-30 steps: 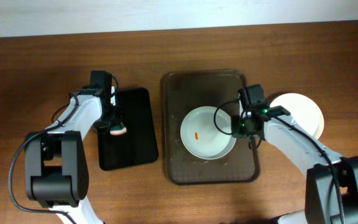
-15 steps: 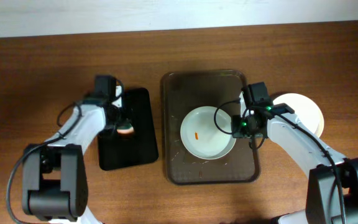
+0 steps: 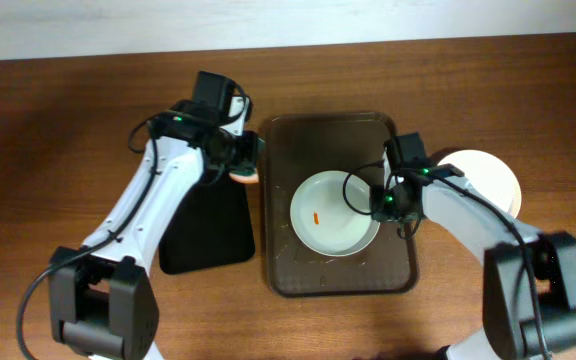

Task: Clean dirty plates on tray and stack at the side
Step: 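Wipe the bottom plate with the sponge in the left gripper, then drop the sponge on the black tray and stack the bottom plate on the pile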

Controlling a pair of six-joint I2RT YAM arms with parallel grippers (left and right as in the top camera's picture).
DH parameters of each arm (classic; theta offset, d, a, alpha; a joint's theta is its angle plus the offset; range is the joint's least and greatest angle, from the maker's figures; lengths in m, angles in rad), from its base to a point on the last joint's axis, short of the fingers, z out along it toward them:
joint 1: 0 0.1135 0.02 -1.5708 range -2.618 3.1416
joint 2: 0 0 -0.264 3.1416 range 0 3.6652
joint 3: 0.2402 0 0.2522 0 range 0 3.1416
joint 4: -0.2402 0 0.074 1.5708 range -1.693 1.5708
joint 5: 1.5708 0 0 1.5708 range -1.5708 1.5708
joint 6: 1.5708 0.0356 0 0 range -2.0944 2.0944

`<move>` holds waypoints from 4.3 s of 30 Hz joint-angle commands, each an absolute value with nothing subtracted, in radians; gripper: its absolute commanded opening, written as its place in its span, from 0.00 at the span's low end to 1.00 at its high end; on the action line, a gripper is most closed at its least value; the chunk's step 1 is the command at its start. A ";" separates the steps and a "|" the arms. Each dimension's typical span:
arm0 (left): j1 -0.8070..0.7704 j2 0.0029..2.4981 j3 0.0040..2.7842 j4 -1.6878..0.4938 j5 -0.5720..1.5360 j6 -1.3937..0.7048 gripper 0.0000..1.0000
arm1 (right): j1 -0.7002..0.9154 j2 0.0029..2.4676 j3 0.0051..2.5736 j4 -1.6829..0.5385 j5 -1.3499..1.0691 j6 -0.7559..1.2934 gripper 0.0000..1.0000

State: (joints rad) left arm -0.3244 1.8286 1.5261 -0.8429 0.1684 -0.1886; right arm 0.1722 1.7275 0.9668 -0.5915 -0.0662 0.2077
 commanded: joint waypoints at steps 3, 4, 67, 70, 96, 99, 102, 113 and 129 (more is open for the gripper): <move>-0.499 1.873 1.540 -0.801 0.189 -0.431 0.00 | 0.163 1.789 0.979 -0.595 -0.093 0.313 0.04; -0.525 1.906 1.539 -0.767 0.208 -0.435 0.00 | 0.161 1.789 0.979 -0.597 -0.085 0.332 0.04; 0.038 2.021 1.579 -1.031 0.110 -0.199 1.00 | 0.567 1.708 1.513 -0.814 -0.013 0.271 0.04; 0.094 1.802 1.613 -1.045 0.180 -0.199 1.00 | 0.621 1.732 1.513 -0.727 -0.010 0.271 0.04; 0.276 1.497 1.613 -1.117 -0.113 -0.211 1.00 | 1.000 1.728 1.524 -0.346 0.716 -0.363 0.04; 0.276 1.497 1.613 -1.117 -0.113 -0.211 1.00 | 1.000 1.728 1.524 -0.335 0.716 -0.364 0.04; 0.276 1.497 1.613 -1.117 -0.113 -0.211 1.00 | 1.002 1.728 1.524 -0.335 0.716 -0.364 0.04; 0.276 1.497 1.613 -1.118 -0.113 -0.211 1.00 | 1.023 1.674 1.526 -0.458 0.791 -0.236 0.04; 0.276 1.497 1.613 -1.118 -0.113 -0.211 1.00 | -0.639 1.589 1.390 -1.034 -0.211 0.293 0.04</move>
